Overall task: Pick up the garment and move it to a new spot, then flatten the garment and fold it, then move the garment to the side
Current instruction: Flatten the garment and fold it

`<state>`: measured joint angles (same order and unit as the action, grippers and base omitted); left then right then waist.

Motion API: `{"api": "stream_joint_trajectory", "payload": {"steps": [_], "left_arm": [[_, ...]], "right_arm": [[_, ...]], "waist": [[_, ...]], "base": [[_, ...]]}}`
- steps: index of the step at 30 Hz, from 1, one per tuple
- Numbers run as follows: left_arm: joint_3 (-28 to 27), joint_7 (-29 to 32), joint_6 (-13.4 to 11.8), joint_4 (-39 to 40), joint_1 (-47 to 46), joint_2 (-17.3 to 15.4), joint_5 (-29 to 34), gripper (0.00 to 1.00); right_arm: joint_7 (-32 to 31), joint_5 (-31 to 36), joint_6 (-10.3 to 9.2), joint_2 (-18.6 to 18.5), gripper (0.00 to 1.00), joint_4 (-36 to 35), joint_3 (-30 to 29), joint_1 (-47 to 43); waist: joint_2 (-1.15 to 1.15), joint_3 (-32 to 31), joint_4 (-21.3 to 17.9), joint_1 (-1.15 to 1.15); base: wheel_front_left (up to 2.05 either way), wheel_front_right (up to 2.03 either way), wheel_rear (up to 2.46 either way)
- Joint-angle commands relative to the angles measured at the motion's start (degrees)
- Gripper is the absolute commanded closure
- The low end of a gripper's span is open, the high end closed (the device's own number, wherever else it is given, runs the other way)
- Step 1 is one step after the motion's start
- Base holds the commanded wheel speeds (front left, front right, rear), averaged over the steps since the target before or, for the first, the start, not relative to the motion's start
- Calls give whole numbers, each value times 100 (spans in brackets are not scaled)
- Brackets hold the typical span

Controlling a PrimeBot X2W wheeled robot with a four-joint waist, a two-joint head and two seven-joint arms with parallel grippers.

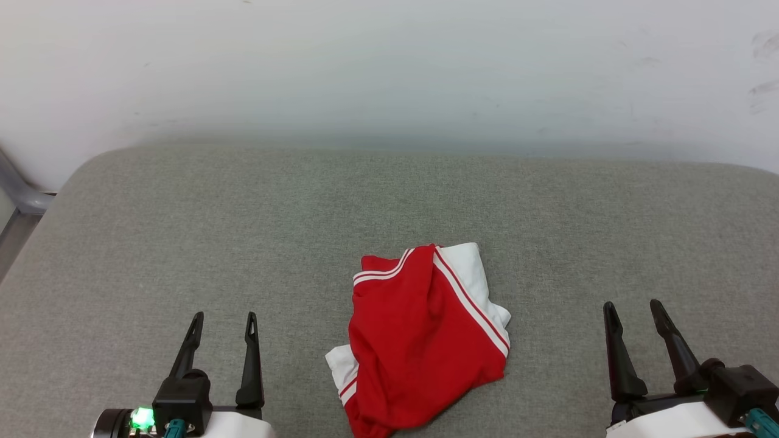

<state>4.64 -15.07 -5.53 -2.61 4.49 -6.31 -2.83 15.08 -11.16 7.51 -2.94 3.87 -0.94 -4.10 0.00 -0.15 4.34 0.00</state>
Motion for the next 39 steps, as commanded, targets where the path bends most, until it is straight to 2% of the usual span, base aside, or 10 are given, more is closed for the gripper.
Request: {"api": "stream_joint_trajectory", "payload": {"steps": [1, 8, 14, 17, 21, 25, 29, 34, 39], "left_arm": [[-27, -15, 23, -9, 51, 29, 19, 0], [-62, -15, 95, -29, 18, 85, 44, 0], [-78, -15, 196, -43, -98, 126, 62, 0], [-86, -15, 220, -46, -171, 151, 65, 0], [-78, -15, 242, -42, -271, 192, 69, 0], [-49, -15, 248, -34, -374, 233, 79, 0], [-23, -15, 227, -17, -471, 258, 72, 0], [46, -15, 217, 15, -616, 295, 46, 0], [161, -15, 197, 42, -807, 326, 12, 0]], "right_arm": [[14, -21, -5, 11, 0, 8, 0, -39], [14, 89, -4, 11, 0, -67, -71, 259], [14, 325, -4, -19, 0, -267, -67, 982], [14, 358, -5, -293, 0, -190, 134, 1496], [-15, 155, -5, -786, 0, 308, 660, 2277], [-694, -274, -6, -1404, 0, 855, 1487, 3105], [-1825, -921, -5, -1970, 0, 1248, 2443, 3721], [-3285, -1759, -6, -2674, 0, 1361, 3703, 4371], [-4505, -2606, -6, -3133, 0, 1315, 4667, 4891]], "waist": [[0, 0, 4, 0], [0, 2, 62, 0], [0, 78, 197, 0], [0, 190, 284, 0], [0, 347, 397, 0], [0, 511, 505, 0], [0, 687, 609, 0], [0, 958, 751, 0], [0, 1282, 915, 0]], "base": [[0, 0, 0], [0, 0, 0], [0, 0, 0], [0, 0, 0], [0, 0, 0], [0, 0, 0], [0, 0, 0], [0, 0, 0], [0, 0, 0]]}}
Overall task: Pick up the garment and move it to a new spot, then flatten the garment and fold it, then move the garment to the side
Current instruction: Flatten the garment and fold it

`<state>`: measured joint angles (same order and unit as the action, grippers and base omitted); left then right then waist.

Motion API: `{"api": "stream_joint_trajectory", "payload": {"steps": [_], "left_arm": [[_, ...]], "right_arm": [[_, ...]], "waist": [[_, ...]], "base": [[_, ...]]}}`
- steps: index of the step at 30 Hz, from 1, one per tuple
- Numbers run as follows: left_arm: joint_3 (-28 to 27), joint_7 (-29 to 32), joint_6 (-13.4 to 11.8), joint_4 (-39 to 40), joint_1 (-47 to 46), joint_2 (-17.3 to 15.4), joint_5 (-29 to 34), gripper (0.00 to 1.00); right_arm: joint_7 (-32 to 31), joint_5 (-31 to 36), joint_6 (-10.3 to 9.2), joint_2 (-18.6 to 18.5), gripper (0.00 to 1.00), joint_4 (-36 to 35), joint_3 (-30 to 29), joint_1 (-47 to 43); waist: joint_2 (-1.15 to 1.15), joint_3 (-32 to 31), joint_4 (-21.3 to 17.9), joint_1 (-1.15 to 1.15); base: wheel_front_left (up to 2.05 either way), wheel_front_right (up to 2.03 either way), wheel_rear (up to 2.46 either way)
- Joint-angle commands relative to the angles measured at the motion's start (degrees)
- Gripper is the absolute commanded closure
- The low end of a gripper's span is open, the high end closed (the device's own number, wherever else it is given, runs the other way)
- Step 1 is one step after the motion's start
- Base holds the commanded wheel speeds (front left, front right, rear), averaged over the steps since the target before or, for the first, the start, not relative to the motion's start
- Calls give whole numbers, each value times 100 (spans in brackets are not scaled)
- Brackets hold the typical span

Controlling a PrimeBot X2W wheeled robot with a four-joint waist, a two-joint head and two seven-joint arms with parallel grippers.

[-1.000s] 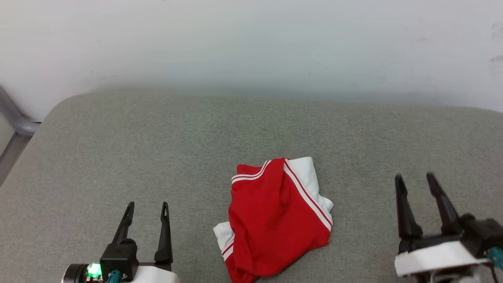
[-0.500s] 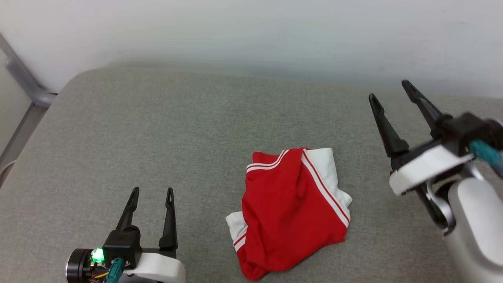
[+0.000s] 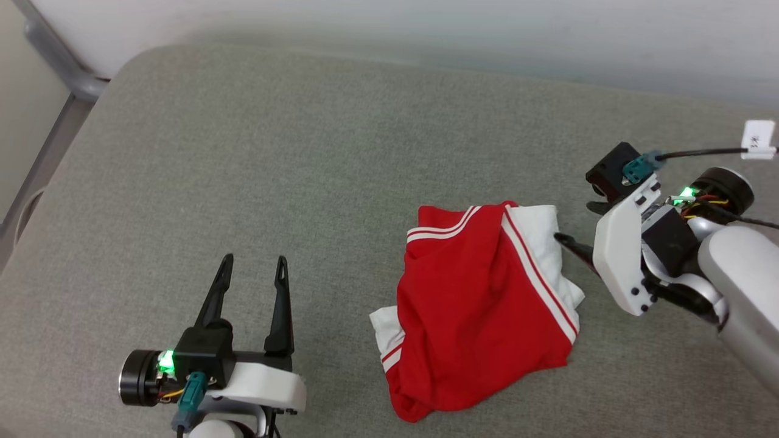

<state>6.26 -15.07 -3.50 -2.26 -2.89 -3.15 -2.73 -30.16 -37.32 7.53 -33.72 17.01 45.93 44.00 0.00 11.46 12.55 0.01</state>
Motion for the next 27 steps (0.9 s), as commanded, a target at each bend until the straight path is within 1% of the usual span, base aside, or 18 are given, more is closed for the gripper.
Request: {"api": "stream_joint_trajectory", "payload": {"steps": [1, 5, 10, 12, 15, 19, 20, 21, 22, 27], "left_arm": [[24, -15, -23, 5, -109, 15, -15, 0], [161, -15, -87, 10, -276, 25, -79, 0], [393, -15, -214, 30, -454, 30, -270, 0], [463, -15, -272, 20, -502, 29, -335, 0], [534, -15, -323, -7, -570, 30, -388, 0], [534, -15, -369, -48, -573, 30, -400, 0], [519, -15, -373, -60, -564, 30, -395, 0], [507, -15, -373, -65, -547, 30, -385, 0], [498, -15, -368, -77, -530, 30, -366, 0], [426, -15, -324, -114, -437, 31, -285, 0]], "right_arm": [[-187, -119, -8, -124, 0, 4, 131, 187], [-695, -472, -8, -217, 0, 128, 577, 519], [-990, -614, -7, -191, 0, 494, 1094, 764], [-1102, -638, -6, -187, 0, 657, 1403, 751], [-1173, -750, -4, -176, 0, 835, 1837, 636], [-990, -901, 5, -147, 0, 911, 2209, 615], [-921, -927, 8, -145, 55, 920, 2279, 646], [-822, -946, 8, -149, 67, 928, 2314, 686], [-703, -953, 7, -146, 100, 933, 2340, 756], [64, -1001, -8, -172, 100, 918, 2270, 1129]], "waist": [[0, 189, 131, -1], [0, 461, 284, -1], [0, 755, 465, -1], [0, 829, 516, -1], [0, 879, 558, -1], [0, 864, 539, -1], [0, 842, 517, -1], [0, 817, 491, -1], [0, 778, 458, -1], [0, 505, 275, -1]], "base": [[0, 0, 0], [0, 0, 0], [0, 0, 0], [0, 0, 0], [0, 0, 0], [0, 0, 0], [0, 0, 0], [0, 0, 0], [0, 0, 0], [0, 0, 0]]}}
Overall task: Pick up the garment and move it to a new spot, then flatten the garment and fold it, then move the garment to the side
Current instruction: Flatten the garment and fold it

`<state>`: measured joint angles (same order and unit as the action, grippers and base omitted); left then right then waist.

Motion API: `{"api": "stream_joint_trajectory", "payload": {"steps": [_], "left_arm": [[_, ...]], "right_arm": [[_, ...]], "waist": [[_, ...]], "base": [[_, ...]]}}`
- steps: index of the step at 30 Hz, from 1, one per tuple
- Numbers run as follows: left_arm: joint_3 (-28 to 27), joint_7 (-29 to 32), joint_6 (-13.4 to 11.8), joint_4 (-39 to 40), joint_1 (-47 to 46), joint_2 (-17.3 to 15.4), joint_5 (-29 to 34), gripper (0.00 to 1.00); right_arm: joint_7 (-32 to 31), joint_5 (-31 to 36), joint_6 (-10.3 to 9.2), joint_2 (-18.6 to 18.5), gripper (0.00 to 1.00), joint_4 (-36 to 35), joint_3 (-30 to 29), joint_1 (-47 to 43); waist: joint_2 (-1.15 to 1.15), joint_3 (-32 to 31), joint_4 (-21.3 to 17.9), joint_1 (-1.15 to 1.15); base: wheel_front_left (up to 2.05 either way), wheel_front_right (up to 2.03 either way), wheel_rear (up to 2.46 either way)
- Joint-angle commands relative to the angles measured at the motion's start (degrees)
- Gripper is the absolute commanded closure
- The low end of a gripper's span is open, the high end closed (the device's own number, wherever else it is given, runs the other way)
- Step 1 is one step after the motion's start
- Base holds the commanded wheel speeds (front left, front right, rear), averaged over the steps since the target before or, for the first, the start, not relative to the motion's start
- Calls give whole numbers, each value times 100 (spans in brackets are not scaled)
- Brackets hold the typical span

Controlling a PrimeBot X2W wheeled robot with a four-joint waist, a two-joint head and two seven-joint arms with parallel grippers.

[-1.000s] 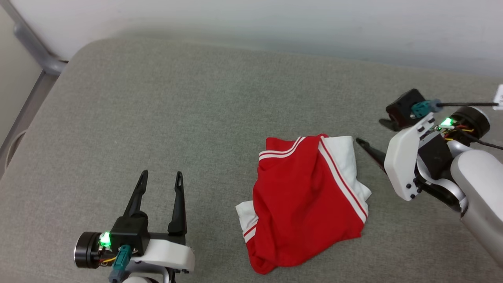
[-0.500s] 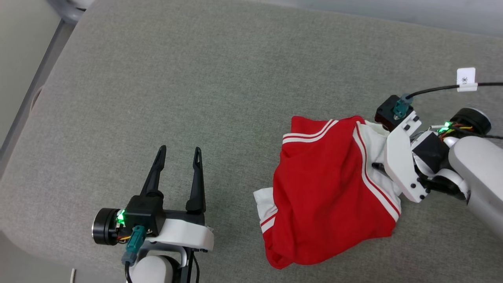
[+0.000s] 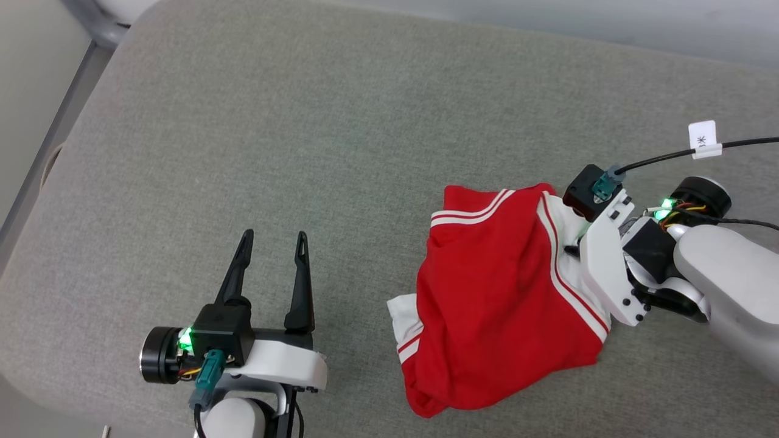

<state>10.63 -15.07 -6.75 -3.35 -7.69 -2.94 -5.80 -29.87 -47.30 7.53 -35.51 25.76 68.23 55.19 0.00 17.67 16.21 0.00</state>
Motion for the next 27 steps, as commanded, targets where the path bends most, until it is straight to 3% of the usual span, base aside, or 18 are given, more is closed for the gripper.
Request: {"api": "stream_joint_trajectory", "payload": {"steps": [1, 10, 17, 27], "left_arm": [[-40, -15, 13, -8, 66, 8, 50, 0], [-341, -15, 130, -40, 491, 8, 213, 0], [-479, -15, 214, -22, 715, 9, 280, 0], [-491, -15, 278, -35, 745, 8, 305, 0]], "right_arm": [[211, -10, -9, 1, 100, 16, 0, 65], [1340, -72, -8, -344, 100, -619, -444, -376], [1632, -152, -8, -869, 100, -846, -1361, -1364], [1659, -269, -8, -1091, 100, -312, -2745, -2964]], "waist": [[0, -196, -141, 0], [0, -811, -639, 0], [0, -1003, -973, 0], [0, -1028, -1169, 0]], "base": [[0, 0, 0], [0, 0, 0], [0, 0, 0], [0, 0, 0]]}}
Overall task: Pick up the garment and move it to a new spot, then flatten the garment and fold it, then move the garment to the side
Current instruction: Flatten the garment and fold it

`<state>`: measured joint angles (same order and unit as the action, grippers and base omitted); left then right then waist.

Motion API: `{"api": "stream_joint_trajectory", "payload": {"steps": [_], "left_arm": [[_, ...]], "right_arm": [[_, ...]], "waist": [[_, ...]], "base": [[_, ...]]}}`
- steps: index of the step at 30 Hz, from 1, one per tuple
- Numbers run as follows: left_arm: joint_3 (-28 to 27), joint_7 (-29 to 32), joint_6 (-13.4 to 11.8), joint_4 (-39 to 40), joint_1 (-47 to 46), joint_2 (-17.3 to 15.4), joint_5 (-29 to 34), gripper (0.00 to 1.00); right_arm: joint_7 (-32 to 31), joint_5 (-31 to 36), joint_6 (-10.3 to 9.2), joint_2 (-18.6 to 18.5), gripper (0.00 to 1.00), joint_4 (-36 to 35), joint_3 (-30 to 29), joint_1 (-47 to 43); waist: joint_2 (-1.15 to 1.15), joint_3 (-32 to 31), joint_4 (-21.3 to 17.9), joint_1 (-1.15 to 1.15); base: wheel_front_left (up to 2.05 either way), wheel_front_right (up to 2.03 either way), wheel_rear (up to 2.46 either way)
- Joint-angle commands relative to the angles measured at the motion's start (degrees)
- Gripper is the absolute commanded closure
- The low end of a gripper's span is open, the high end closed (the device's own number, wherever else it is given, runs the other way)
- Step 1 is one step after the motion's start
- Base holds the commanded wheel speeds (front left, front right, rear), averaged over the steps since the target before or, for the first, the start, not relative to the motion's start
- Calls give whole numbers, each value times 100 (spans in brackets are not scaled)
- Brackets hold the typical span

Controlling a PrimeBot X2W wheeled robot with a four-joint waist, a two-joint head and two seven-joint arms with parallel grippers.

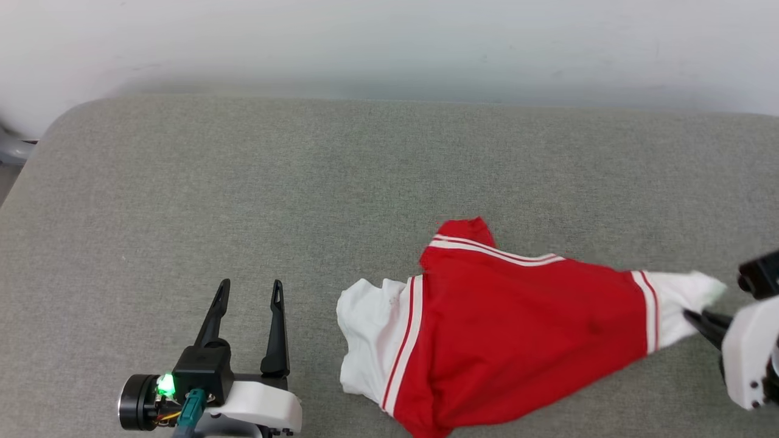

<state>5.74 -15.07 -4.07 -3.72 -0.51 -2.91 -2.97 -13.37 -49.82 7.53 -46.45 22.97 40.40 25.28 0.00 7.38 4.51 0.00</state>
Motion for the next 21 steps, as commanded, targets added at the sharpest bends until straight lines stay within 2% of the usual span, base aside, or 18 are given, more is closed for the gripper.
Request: {"api": "stream_joint_trajectory", "payload": {"steps": [1, 9, 13, 14, 15, 18, 21], "left_arm": [[1, -15, 7, 3, 28, 5, 21, 0], [42, -15, 70, -43, -67, 4, 40, 0], [20, -15, 84, -76, -60, 4, 43, 0], [14, -15, 87, -88, -41, 5, 45, 0], [6, -15, 90, -100, -15, 4, 47, 0], [-30, -15, 111, -133, 58, 6, 48, 0], [-78, -15, 148, -167, 107, -2, 78, 0]], "right_arm": [[-22, -22, -8, 16, 100, 68, -92, -124], [-172, -35, -11, 241, 100, 1292, -771, -990], [-54, -102, -11, 472, 100, 1471, -959, -1123], [56, -114, -11, 530, 78, 1462, -1038, -1120], [235, -51, -10, 550, 0, 1463, -1126, -1094], [934, 355, -9, 600, 0, 1406, -1413, -1007], [1657, 761, -8, 851, 0, 1286, -1828, -1001]], "waist": [[0, 8, -8, 0], [0, 85, 78, 0], [0, 59, 108, 0], [0, 37, 108, 0], [0, 7, 108, 0], [0, -83, 84, 0], [0, -189, 24, 0]], "base": [[0, 0, 0], [0, 0, 0], [0, 0, 0], [0, 0, 0], [0, 0, 0], [0, 0, 0], [0, 0, 0]]}}
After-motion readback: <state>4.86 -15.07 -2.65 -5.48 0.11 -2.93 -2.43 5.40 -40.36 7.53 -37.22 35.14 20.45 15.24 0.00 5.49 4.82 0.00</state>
